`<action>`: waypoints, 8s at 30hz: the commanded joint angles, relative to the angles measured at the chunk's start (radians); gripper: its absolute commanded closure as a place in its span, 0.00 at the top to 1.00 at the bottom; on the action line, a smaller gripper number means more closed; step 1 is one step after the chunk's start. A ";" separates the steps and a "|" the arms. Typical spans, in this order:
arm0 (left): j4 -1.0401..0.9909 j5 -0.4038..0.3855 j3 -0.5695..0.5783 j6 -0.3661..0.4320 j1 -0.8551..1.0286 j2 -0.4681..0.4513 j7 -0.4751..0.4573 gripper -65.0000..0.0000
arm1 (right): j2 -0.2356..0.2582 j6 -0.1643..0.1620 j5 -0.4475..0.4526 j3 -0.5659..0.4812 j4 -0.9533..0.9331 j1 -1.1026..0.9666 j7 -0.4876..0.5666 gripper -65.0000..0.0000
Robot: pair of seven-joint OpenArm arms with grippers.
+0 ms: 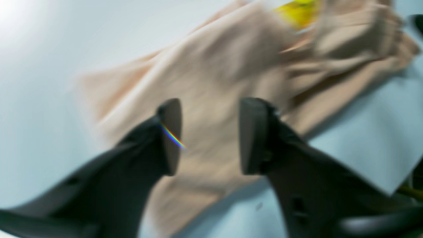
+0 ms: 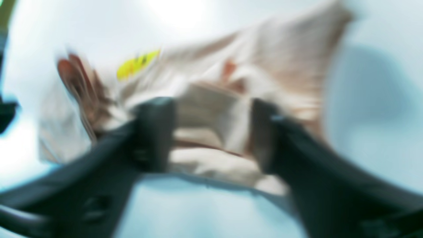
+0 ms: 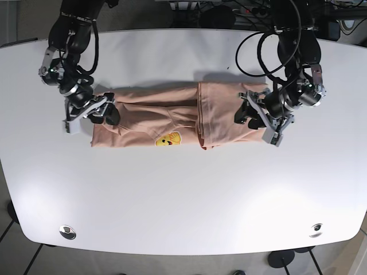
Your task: Fold the T-shirt properly
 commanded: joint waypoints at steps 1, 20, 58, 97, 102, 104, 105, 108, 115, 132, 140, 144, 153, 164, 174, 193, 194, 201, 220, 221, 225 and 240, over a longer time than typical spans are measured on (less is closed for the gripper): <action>0.015 -0.020 -0.009 -0.054 0.007 -0.025 -0.021 0.24 | 0.008 0.003 0.062 0.067 0.013 0.027 -0.018 0.79; -0.341 -0.015 -0.156 -0.195 -0.051 -0.069 -0.127 0.12 | 0.034 0.055 0.073 0.005 -0.434 0.191 -0.061 0.84; -0.339 -0.021 0.058 -0.069 -0.051 0.190 -0.124 0.13 | 0.052 -0.112 0.065 -0.653 -0.045 0.190 0.174 0.05; -0.101 -0.218 -0.170 -0.069 0.033 -0.128 -0.125 0.12 | -0.224 -0.148 -0.078 -0.777 -0.418 0.500 0.245 0.88; -0.060 -0.218 -0.075 -0.068 -0.027 -0.126 -0.127 0.15 | -0.123 -0.155 -0.068 -0.773 -0.197 0.460 0.199 0.88; -0.066 -0.218 -0.047 -0.046 -0.061 -0.125 -0.127 0.28 | -0.081 -0.155 -0.078 -0.766 -0.087 0.394 0.166 0.88; -0.066 -0.218 -0.038 -0.006 -0.077 -0.125 -0.127 0.36 | -0.045 -0.155 -0.079 -0.766 -0.036 0.357 0.157 0.88; -0.067 -0.218 0.025 0.158 -0.133 -0.123 -0.127 0.56 | 0.038 -0.157 -0.079 -0.769 0.083 0.224 0.137 0.87; -0.166 -0.224 0.071 0.198 -0.193 -0.123 -0.159 0.60 | 0.098 -0.157 -0.081 -0.776 0.074 0.096 0.131 0.51; -0.169 -0.226 0.058 0.196 -0.128 -0.132 -0.185 0.60 | -0.041 -0.155 -0.464 -0.865 0.010 0.089 0.136 0.09; -0.167 -0.226 -0.032 0.196 -0.116 -0.132 -0.185 0.60 | -0.101 -0.154 -0.463 -0.883 0.117 0.141 0.050 0.09; -0.144 -0.226 -0.047 0.196 -0.116 -0.132 -0.185 0.60 | -0.109 -0.168 -0.487 -0.889 0.125 0.107 0.024 0.35; -0.149 -0.221 -0.047 0.196 -0.116 -0.129 -0.185 0.60 | -0.107 -0.235 -0.635 -0.888 -0.013 0.024 0.143 0.57; -0.149 -0.221 -0.046 0.195 -0.113 -0.132 -0.185 0.60 | -0.110 -0.235 -0.635 -0.891 0.102 0.030 0.149 0.02; -0.146 -0.224 -0.047 0.195 -0.117 -0.134 -0.185 0.60 | -0.173 -0.238 -0.633 -1.013 0.070 0.108 0.047 0.03; -0.037 -0.221 0.215 0.195 -0.122 -0.117 -0.193 0.60 | -0.097 -0.234 -0.446 -0.639 0.136 0.208 0.050 0.53; -0.021 -0.218 0.250 0.195 -0.119 -0.082 -0.214 0.60 | -0.095 -0.234 -0.378 -0.579 0.076 0.250 0.056 0.33; -0.054 -0.137 0.376 0.195 -0.094 -0.034 -0.242 0.23 | -0.026 -0.234 -0.243 -0.533 -0.246 0.365 0.157 0.11; -0.282 -0.035 0.428 0.112 -0.183 -0.111 -0.362 0.24 | 0.077 -0.201 -0.229 -0.584 -0.311 0.372 0.355 0.11; -0.242 -0.035 0.404 0.104 -0.173 -0.109 -0.334 0.24 | 0.078 -0.201 -0.234 -0.573 -0.306 0.372 0.355 0.11; -0.055 -0.035 0.333 0.103 -0.099 -0.103 -0.251 0.24 | 0.080 -0.195 -0.237 -0.496 -0.375 0.403 0.357 0.11; -0.387 -0.029 0.390 0.101 -0.189 -0.048 -0.329 0.24 | 0.135 -0.060 -0.236 -0.504 -0.572 0.363 0.473 0.10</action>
